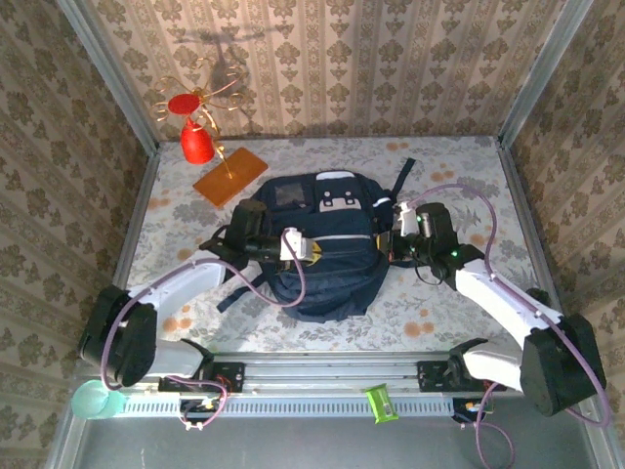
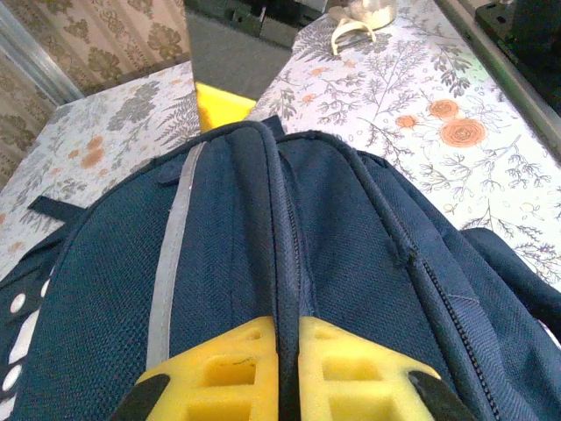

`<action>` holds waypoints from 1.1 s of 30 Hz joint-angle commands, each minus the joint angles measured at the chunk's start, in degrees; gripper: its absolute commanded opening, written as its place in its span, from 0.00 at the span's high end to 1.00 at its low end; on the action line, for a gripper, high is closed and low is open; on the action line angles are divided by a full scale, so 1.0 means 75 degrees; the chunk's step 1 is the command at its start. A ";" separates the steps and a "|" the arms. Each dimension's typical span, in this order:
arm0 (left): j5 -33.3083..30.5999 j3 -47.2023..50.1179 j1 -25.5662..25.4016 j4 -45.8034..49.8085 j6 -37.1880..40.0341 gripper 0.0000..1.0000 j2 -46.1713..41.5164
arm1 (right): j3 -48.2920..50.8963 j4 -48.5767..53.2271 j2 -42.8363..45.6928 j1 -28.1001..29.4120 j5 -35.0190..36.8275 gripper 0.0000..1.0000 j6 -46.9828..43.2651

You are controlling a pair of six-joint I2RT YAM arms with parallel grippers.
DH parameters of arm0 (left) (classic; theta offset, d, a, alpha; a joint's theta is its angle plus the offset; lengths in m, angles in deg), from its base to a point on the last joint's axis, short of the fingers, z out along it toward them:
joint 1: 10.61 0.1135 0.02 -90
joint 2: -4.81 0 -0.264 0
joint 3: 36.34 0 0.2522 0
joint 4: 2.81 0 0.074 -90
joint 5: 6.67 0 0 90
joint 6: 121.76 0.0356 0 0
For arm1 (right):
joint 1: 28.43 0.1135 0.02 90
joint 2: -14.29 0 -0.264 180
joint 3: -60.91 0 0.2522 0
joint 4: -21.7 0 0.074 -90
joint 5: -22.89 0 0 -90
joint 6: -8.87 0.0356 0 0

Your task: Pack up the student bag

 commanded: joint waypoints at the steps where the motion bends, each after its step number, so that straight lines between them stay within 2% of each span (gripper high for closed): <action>1: 0.1148 -0.0305 0.0151 0.0528 0.0631 1.00 0.0178 | -0.0248 0.0042 -0.0342 -0.0471 0.1342 1.00 -0.0036; 6: 0.0594 -0.0458 0.0139 -0.0213 0.0419 1.00 0.0831 | -0.0077 0.0505 0.0066 -0.0620 0.1839 0.99 -0.0138; 10: 0.0708 -0.0331 0.0238 -0.0578 0.0213 1.00 0.0891 | -0.0117 0.0938 0.0571 -0.0774 0.2496 0.82 -0.0218; 11: 0.0722 -0.0267 0.0265 -0.0698 0.0121 0.96 0.0818 | -0.0151 0.1032 0.0616 -0.0799 0.2663 0.76 -0.0226; 13: 0.0655 -0.0074 0.0326 -0.0825 -0.0016 0.75 0.0632 | -0.0268 0.1159 0.0664 -0.0861 0.2892 0.60 -0.0221; 16: 0.0265 0.0312 0.0373 -0.1252 -0.0709 0.51 0.0233 | -0.0451 0.1219 0.0626 -0.0941 0.3078 0.50 -0.0191; 17: 0.0032 0.0499 0.0384 -0.1666 -0.1169 0.47 0.0037 | -0.0505 0.1232 0.0613 -0.0967 0.3160 0.48 -0.0185; 20: -0.1483 0.1369 0.0487 -0.3366 -0.3234 0.39 -0.0670 | -0.0595 0.1147 0.0582 -0.1043 0.3946 0.35 -0.0162; 22: -0.3224 0.1864 0.0666 -0.4054 -0.4498 0.31 -0.1264 | -0.0511 0.0903 0.0528 -0.1122 0.4629 0.19 -0.0184; 24: -0.5065 0.2107 0.0831 -0.3759 -0.5359 0.21 -0.1805 | -0.0370 0.0580 0.0408 -0.1206 0.5222 0.10 -0.0265; 26: -0.6995 0.2162 0.1176 -0.2741 -0.5882 0.17 -0.2300 | -0.0086 -0.0044 0.0201 -0.1280 0.5802 0.07 -0.0304; 29: -0.8463 0.2489 0.1706 -0.2188 -0.5905 0.11 -0.2671 | 0.0646 -0.1906 -0.0314 -0.1299 0.6251 0.04 -0.0722; 33: -0.8654 0.2864 0.2560 -0.2357 -0.5743 0.04 -0.2400 | 0.1430 -0.4154 -0.1260 -0.1318 0.6105 0.02 -0.1366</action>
